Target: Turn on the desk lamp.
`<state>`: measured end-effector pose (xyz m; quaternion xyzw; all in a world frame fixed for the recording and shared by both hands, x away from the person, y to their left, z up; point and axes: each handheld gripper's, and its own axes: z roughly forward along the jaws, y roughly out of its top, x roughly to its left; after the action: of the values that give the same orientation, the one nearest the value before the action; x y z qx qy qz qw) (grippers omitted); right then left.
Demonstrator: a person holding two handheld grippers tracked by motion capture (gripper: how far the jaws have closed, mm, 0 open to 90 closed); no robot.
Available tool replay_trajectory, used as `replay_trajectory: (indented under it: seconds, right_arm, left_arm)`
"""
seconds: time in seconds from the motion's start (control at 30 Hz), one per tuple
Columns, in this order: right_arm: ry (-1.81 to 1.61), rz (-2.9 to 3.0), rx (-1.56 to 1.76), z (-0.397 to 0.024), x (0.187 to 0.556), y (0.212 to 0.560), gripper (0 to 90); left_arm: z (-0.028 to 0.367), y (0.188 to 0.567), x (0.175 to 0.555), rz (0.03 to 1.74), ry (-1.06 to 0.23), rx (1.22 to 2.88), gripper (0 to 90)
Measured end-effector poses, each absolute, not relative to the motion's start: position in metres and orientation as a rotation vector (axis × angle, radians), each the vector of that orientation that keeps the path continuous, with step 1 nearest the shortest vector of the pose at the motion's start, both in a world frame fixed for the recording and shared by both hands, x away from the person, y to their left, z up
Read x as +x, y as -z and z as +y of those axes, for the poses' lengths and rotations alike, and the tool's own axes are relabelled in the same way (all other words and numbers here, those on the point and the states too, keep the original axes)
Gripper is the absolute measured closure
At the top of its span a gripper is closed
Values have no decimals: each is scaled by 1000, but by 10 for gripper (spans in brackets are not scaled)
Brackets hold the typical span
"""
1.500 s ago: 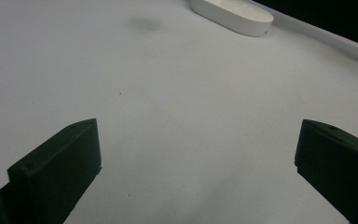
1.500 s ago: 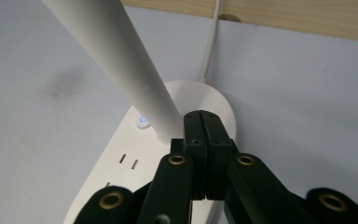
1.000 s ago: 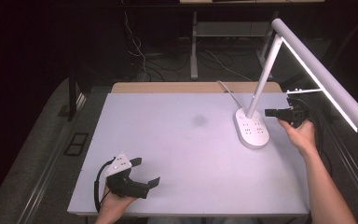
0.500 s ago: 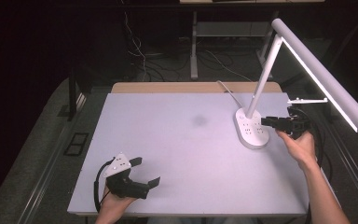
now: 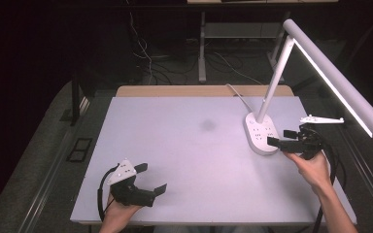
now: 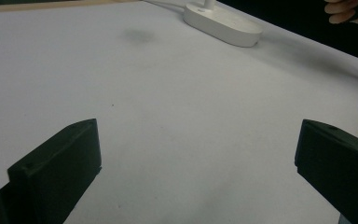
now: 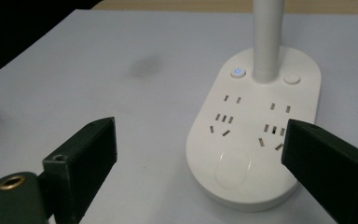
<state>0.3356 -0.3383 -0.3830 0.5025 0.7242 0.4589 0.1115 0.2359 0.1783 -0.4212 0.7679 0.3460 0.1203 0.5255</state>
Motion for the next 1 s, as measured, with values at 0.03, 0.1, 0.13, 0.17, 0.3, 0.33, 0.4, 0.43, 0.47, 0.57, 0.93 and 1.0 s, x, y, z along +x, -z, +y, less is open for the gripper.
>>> replay_trajectory:
  seconds: [0.03, 0.1, 0.13, 0.17, 0.3, 0.33, 0.4, 0.43, 0.47, 0.57, 0.93, 1.0]
  right_arm:
    - [-1358, 2130, 1466, -337, 333, 382, 4]
    - [-1377, 2143, 1448, -333, 327, 380, 4]
    - [-1389, 2149, 1435, -332, 324, 380, 4]
    - [-1389, 2149, 1435, -332, 324, 380, 4]
    - [-1411, 2185, 1384, -322, 310, 382, 4]
    - [-1422, 2190, 1383, -320, 307, 383, 4]
    - [-1432, 2202, 1362, -317, 301, 384, 4]
    - [-1440, 2206, 1354, -315, 298, 385, 5]
    - [-1451, 2213, 1344, -313, 295, 386, 5]
    - [-1460, 2231, 1312, -306, 284, 391, 5]
    - [-1425, 2267, 1253, -288, 258, 409, 5]
    - [-1431, 2263, 1249, -286, 252, 411, 5]
  left_arm:
    - [178, 421, 236, 828, -288, 1837, 0]
    - [178, 421, 236, 827, -288, 1837, 0]
    - [178, 421, 236, 827, -288, 1836, 0]
    - [178, 421, 236, 827, -288, 1836, 0]
    - [178, 421, 235, 826, -288, 1836, 0]
    - [178, 421, 235, 826, -289, 1835, 0]
    - [178, 421, 235, 826, -289, 1835, 0]
    - [178, 421, 235, 826, -289, 1835, 0]
    - [178, 421, 235, 826, -289, 1835, 0]
    - [178, 421, 235, 826, -290, 1836, 0]
    - [177, 421, 234, 827, -289, 1837, 0]
    - [177, 421, 235, 826, -288, 1839, 0]
